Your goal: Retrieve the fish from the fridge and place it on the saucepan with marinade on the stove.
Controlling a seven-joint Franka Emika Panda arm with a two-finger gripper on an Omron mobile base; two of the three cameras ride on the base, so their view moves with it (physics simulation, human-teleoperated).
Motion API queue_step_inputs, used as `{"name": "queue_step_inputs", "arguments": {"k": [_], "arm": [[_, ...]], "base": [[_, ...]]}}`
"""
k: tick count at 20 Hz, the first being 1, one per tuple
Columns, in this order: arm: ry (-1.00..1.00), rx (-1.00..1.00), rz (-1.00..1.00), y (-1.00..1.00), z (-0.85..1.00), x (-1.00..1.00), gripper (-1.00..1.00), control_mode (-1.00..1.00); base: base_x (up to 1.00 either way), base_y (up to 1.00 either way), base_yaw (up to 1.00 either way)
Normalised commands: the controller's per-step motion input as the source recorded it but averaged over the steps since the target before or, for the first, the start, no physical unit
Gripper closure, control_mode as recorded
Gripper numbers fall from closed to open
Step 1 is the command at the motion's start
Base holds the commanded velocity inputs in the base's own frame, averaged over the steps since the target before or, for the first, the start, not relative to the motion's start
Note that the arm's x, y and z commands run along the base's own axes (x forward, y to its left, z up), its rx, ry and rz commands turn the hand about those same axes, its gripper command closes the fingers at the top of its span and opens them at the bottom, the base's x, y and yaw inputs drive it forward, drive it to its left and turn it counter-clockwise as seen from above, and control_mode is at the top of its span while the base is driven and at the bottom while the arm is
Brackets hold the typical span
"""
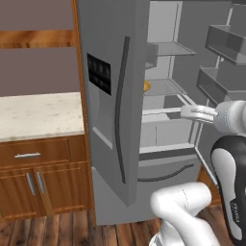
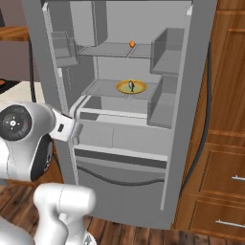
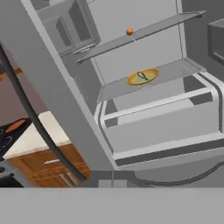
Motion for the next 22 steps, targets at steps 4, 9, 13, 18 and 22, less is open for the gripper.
{"name": "queue_step_inputs", "arguments": {"k": [4,9,13,18,22], "arm": [[-0.21,-0.14,0.01,0.00,-0.27,0.08,1.00,-1.00],[-0.22,-0.12,0.10,-0.10,-0.13,0.26,1.00,-1.00],[0.00,-0.01,0.18,-0.16,0.00,0.19,1.00,-1.00],[0.07,0.00,0.09,0.00,-0.16,0.45,1.00,-1.00],[-0.03,-0.04,0.13,0.04,-0.44,0.62,1.00,-1.00]], "base": [[0.00,0.00,0.00],[0.00,0.00,0.00],[0.00,0.00,0.00],[0.00,0.00,0.00],[0.00,0.00,0.00]]}}
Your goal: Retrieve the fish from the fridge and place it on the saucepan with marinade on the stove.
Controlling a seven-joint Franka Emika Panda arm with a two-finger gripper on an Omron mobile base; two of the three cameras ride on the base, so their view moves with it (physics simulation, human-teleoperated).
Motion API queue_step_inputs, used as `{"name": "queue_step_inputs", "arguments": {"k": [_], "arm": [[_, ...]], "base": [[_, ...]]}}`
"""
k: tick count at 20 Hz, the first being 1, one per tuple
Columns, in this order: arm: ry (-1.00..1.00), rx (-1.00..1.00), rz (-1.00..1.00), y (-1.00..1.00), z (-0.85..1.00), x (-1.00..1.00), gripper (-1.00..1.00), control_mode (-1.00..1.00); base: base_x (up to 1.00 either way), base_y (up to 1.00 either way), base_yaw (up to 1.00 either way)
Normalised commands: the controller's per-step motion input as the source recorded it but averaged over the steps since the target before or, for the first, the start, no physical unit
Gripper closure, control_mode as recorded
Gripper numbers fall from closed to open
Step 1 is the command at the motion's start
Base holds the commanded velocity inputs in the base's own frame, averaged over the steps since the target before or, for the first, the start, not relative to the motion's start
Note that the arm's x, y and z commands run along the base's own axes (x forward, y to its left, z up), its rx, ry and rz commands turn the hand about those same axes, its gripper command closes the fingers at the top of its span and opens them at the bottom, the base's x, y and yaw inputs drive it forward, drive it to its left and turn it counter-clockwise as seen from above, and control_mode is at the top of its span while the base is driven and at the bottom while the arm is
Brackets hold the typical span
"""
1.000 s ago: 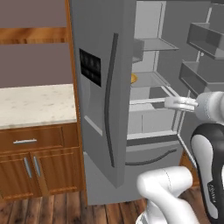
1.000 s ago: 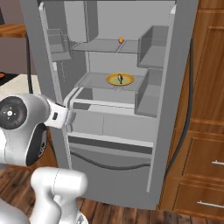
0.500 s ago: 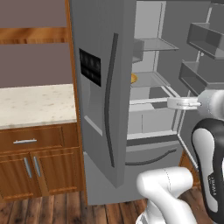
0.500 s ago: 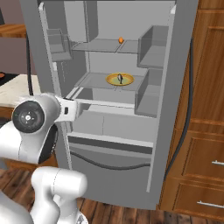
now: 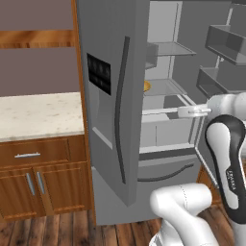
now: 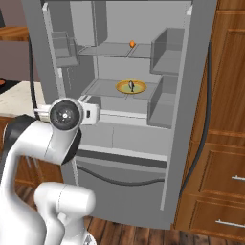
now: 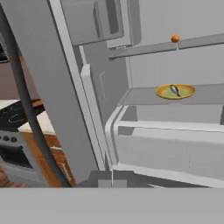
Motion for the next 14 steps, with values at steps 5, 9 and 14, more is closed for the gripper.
{"name": "queue_step_inputs", "arguments": {"k": [5,9,14], "arm": [[-0.07,-0.04,0.14,0.00,-0.51,0.71,1.00,-1.00],[-0.11,0.00,0.11,0.09,-0.46,0.64,1.00,-1.00],[-0.02,0.00,0.01,0.33,-0.09,0.59,1.00,-1.00]], "base": [[0.00,0.00,0.00],[0.00,0.00,0.00],[0.00,0.00,0.00]]}}
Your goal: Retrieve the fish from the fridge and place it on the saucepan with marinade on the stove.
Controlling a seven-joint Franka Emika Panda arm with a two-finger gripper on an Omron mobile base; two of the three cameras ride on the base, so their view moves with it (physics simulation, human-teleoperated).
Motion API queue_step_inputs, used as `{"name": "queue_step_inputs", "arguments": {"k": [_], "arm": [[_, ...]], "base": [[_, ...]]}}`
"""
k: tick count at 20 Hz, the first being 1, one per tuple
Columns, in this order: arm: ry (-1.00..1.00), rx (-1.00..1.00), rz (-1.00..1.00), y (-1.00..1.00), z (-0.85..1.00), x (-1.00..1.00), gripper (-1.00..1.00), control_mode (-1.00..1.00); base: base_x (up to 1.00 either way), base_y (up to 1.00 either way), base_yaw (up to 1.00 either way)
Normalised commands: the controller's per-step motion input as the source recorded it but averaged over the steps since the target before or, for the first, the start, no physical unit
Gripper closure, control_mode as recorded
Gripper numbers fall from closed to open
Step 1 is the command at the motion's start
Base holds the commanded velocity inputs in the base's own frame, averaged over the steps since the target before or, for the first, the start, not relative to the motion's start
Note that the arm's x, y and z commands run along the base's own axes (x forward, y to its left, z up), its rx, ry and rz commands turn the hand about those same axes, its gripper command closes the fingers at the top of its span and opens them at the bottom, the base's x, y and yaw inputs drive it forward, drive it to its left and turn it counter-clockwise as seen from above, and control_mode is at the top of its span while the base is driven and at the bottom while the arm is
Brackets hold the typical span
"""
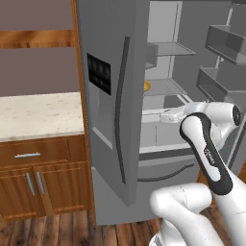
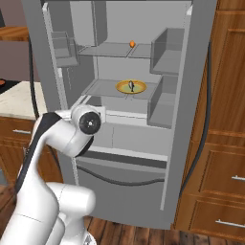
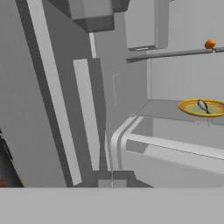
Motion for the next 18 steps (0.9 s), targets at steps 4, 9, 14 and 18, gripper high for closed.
{"name": "queue_step_inputs", "arguments": {"k": [4,9,14,18], "arm": [[0.00,0.00,0.00,0.31,0.00,0.50,1.00,-1.00],[0.00,0.00,0.00,0.01,0.03,0.56,1.00,-1.00],[0.00,0.00,0.05,0.14,0.00,0.44,1.00,-1.00],[0.00,0.00,0.14,0.63,-0.08,0.04,1.00,-1.00]], "base": [[0.00,0.00,0.00],[0.00,0.00,0.00],[0.00,0.00,0.00],[0.00,0.00,0.00]]}}
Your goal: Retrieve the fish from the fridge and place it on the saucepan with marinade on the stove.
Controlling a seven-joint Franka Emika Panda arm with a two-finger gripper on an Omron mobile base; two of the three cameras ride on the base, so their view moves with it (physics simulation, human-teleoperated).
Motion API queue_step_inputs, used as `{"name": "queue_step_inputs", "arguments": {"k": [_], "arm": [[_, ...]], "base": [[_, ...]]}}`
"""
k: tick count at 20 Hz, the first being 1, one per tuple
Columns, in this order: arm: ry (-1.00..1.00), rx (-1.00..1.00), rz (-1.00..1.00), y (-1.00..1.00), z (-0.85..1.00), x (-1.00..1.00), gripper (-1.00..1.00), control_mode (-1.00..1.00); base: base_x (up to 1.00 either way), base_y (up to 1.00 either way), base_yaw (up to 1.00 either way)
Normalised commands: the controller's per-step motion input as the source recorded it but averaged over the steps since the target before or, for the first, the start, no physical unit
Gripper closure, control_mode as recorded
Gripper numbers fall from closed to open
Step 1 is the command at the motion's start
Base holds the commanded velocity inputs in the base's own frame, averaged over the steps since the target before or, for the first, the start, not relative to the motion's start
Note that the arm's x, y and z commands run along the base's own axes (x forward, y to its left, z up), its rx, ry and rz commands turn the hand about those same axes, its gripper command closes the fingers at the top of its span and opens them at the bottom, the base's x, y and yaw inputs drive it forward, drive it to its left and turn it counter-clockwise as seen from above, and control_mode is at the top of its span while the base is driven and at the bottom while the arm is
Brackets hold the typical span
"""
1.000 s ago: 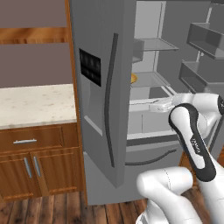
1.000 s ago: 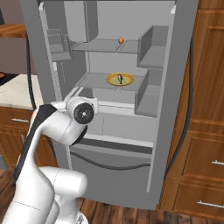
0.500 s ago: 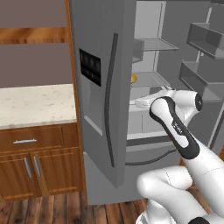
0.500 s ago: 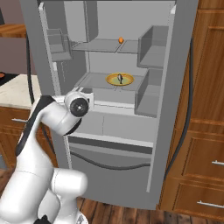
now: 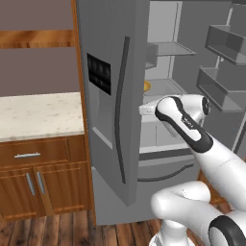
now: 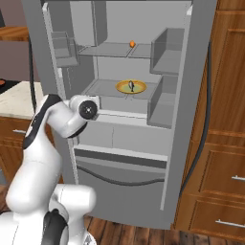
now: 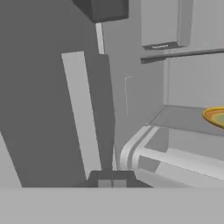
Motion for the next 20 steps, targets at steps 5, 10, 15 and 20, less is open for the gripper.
{"name": "queue_step_inputs", "arguments": {"k": [5,10,15,20], "arm": [[0.00,0.00,0.17,0.98,-0.39,-0.04,1.00,-1.00],[0.00,0.01,0.18,1.00,-0.53,0.00,1.00,-1.00],[-0.02,0.02,0.22,1.00,-0.88,0.00,1.00,-1.00],[-0.04,0.02,0.15,1.00,-0.96,0.00,1.00,-1.00]], "base": [[0.00,0.00,0.00],[0.00,0.00,0.00],[0.00,0.00,0.00],[0.00,0.00,0.00]]}}
